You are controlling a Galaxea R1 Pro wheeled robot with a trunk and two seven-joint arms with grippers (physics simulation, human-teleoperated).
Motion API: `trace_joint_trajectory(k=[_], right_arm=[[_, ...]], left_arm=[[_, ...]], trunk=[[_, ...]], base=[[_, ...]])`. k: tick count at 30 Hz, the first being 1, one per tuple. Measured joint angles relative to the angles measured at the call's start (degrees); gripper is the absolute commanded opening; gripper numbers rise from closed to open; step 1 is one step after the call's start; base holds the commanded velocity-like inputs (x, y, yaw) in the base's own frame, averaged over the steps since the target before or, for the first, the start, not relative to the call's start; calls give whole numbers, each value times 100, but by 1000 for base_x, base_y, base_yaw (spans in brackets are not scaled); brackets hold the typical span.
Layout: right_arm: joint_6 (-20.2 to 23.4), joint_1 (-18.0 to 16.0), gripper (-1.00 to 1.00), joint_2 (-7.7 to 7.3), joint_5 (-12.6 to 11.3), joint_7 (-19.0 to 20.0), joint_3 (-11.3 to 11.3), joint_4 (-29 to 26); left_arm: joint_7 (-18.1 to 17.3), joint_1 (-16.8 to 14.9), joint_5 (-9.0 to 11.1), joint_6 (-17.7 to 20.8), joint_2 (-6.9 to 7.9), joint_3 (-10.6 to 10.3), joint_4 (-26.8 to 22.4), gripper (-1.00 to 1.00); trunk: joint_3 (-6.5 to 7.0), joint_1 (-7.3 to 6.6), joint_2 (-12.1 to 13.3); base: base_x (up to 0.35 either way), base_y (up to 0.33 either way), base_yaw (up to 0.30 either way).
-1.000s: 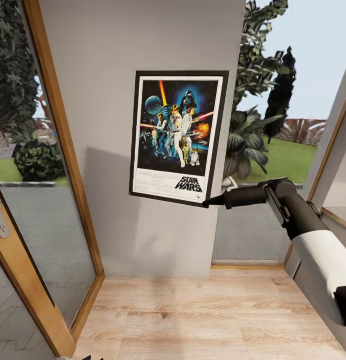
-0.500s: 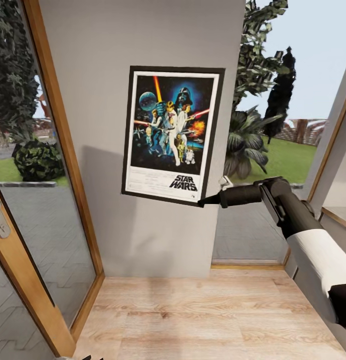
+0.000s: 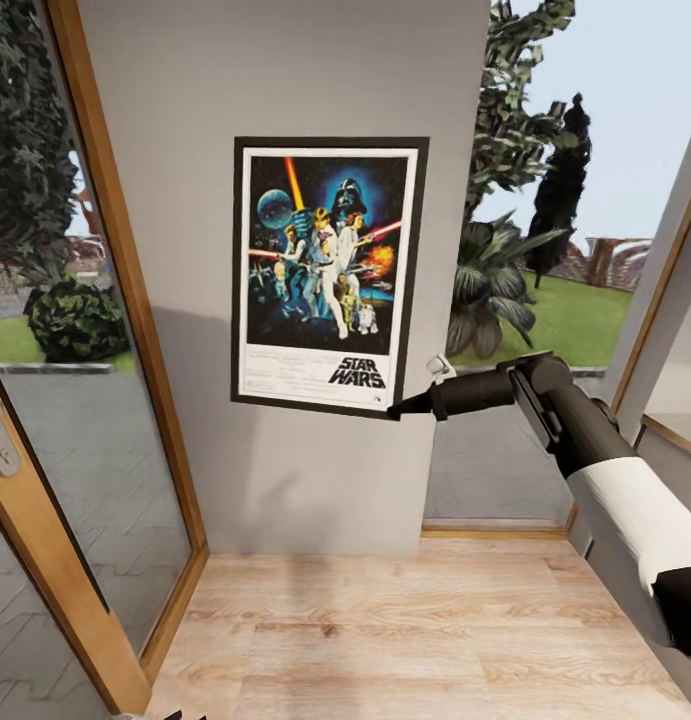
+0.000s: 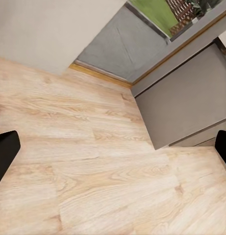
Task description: Pick up the poster from the kitchen countertop and hang it on one of the wall nails in the kitchen.
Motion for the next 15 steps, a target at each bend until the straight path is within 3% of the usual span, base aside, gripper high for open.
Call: trace_joint_trajectory(k=[15], right_arm=[[0,0,-100,-36,3,0,6,-259]], left_arm=[[0,0,0,0,0,-3,-2,100]], trunk=[[0,0,0]], base=[[0,0,0]])
